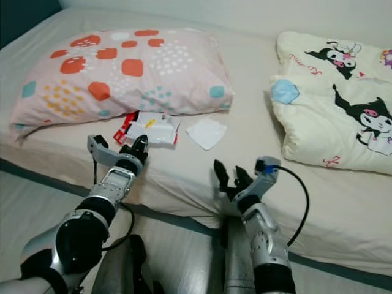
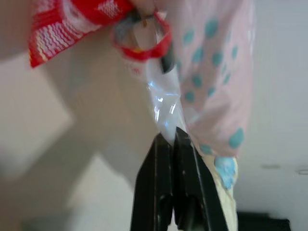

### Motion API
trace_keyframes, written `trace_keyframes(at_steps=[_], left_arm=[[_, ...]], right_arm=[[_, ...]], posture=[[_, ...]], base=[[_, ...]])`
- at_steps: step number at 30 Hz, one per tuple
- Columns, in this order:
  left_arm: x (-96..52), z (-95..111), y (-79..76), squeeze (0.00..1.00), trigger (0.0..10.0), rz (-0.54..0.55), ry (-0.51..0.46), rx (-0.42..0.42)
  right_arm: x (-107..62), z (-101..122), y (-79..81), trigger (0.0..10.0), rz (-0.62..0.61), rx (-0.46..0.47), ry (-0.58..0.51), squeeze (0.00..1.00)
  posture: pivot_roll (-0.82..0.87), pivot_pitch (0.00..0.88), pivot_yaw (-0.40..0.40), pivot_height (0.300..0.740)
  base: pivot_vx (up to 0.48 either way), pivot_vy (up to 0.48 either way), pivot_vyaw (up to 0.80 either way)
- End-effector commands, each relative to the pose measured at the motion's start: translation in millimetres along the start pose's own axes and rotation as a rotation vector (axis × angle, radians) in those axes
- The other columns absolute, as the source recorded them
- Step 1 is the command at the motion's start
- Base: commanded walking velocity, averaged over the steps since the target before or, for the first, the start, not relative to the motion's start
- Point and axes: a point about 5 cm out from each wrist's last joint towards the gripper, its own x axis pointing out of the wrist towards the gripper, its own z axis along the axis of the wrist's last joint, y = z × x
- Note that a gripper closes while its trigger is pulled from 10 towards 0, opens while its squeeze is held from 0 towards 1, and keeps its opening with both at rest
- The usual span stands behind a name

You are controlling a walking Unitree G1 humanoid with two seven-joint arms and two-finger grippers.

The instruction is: Clean up the room

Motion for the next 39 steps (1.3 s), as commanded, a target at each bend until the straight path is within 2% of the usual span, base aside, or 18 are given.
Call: trace_keyframes(at_steps=[1, 2, 3, 6, 7, 8, 9, 10, 11, 13, 19, 20, 21, 29, 35, 36, 38, 39], left_arm=[[-15.1, 21, 17.0, 0.0, 0.0, 0.012, -0.015, 0.051], [-15.1, 21, 17.0, 0.0, 0.0, 0.012, -0.015, 0.051], [-24.5, 40, 24.0, 0.0, 0.0, 0.021, -0.04, 0.1], [-42.6, 73, 31.0, 0.0, 0.0, 0.035, -0.091, 0.179], [-42.6, 73, 31.0, 0.0, 0.0, 0.035, -0.091, 0.179], [-60.5, 96, 32.4, 0.0, 0.0, 0.046, -0.127, 0.22], [-69.5, 104, 31.6, 0.0, 0.0, 0.046, -0.133, 0.236], [-69.5, 104, 31.6, 0.0, 0.0, 0.046, -0.133, 0.236], [-86.9, 106, 28.6, 0.0, 0.0, 0.037, -0.116, 0.242], [-99.0, 102, 26.6, 0.0, 0.0, 0.035, -0.092, 0.241], [-122.3, 91, 17.1, 0.0, 0.0, 0.027, -0.047, 0.224], [-128.2, 88, 12.5, 0.0, 0.0, 0.021, -0.036, 0.218], [-138.4, 81, -4.5, 0.0, 0.0, -0.016, -0.003, 0.191], [-143.6, 67, -34.1, 0.0, 0.0, -0.091, 0.074, 0.161], [-147.2, 68, -46.1, 0.0, 0.0, -0.081, 0.05, 0.136], [-148.3, 67, -50.2, 0.0, 0.0, -0.089, 0.055, 0.134], [-149.3, 66, -53.1, 0.0, 0.0, -0.094, 0.06, 0.133], [-149.4, 65, -54.8, 0.0, 0.0, -0.09, 0.062, 0.135]], right_arm=[[0.5, 4, -9.8, 10.0, -0.028, 0.06, -0.039, 0.0], [0.5, 4, -9.8, 10.0, -0.028, 0.06, -0.039, 0.0], [6.7, 9, -9.7, 10.0, -0.024, 0.077, -0.051, 0.0], [15.2, 16, -9.5, 10.0, -0.022, 0.101, -0.062, 0.0], [15.2, 16, -9.5, 10.0, -0.022, 0.101, -0.062, 0.0], [20.2, 22, -10.3, 10.0, -0.023, 0.136, -0.078, 0.0], [22.4, 25, -10.8, 10.0, -0.022, 0.157, -0.089, 0.0], [22.4, 25, -10.8, 10.0, -0.022, 0.157, -0.089, 0.0], [26.4, 32, -11.6, 10.0, -0.021, 0.195, -0.112, 0.0], [29.2, 36, -12.2, 10.0, -0.028, 0.214, -0.12, 0.0], [33.9, 42, -13.2, 10.0, -0.06, 0.215, -0.118, 0.0], [34.9, 44, -13.4, 10.0, -0.07, 0.209, -0.118, 0.0], [36.4, 53, -15.6, 10.0, -0.089, 0.211, -0.138, 0.0], [40.1, 67, -15.1, 10.0, -0.103, 0.19, -0.171, 0.0], [47.5, 79, -2.3, 10.0, 0.001, 0.202, -0.199, 0.0], [49.4, 79, 0.8, 2.9, 0.014, 0.193, -0.19, 0.0], [50.5, 79, 2.6, 2.9, 0.019, 0.186, -0.184, 0.0], [52.5, 78, 6.4, 0.0, 0.037, 0.178, -0.174, 0.0]], posture=[[0.1, 0.295, 0.001, 0.541], [0.1, 0.295, 0.001, 0.541], [0.14, 0.302, 0.002, 0.541], [0.19, 0.32, -0.003, 0.541], [0.19, 0.32, -0.003, 0.541], [0.23, 0.336, -0.009, 0.541], [0.24, 0.34, -0.009, 0.541], [0.24, 0.34, -0.009, 0.541], [0.26, 0.358, -0.008, 0.541], [0.28, 0.376, -0.01, 0.541], [0.32, 0.421, -0.009, 0.541], [0.32, 0.425, -0.008, 0.541], [0.33, 0.446, -0.003, 0.541], [0.34, 0.497, -0.002, 0.541], [0.35, 0.527, 0.0, 0.541], [0.36, 0.544, 0.0, 0.541], [0.36, 0.545, 0.0, 0.541], [0.36, 0.55, -0.001, 0.541]], base=[[0.0, 0.0, 0.0], [0.0, 0.0, 0.0], [0.0, 0.0, 0.0], [0.0, 0.0, 0.0], [0.0, 0.0, 0.0], [0.0, 0.0, 0.0], [0.0, 0.0, 0.0], [0.0, 0.0, 0.0], [0.0, 0.0, 0.0], [0.0, 0.0, 0.0], [0.0, 0.0, 0.0], [0.0, 0.0, 0.0], [0.0, 0.0, 0.0], [0.0, 0.0, 0.0], [0.0, 0.0, 0.0], [0.0, 0.0, 0.0], [0.0, 0.0, 0.0], [0.0, 0.0, 0.0]])
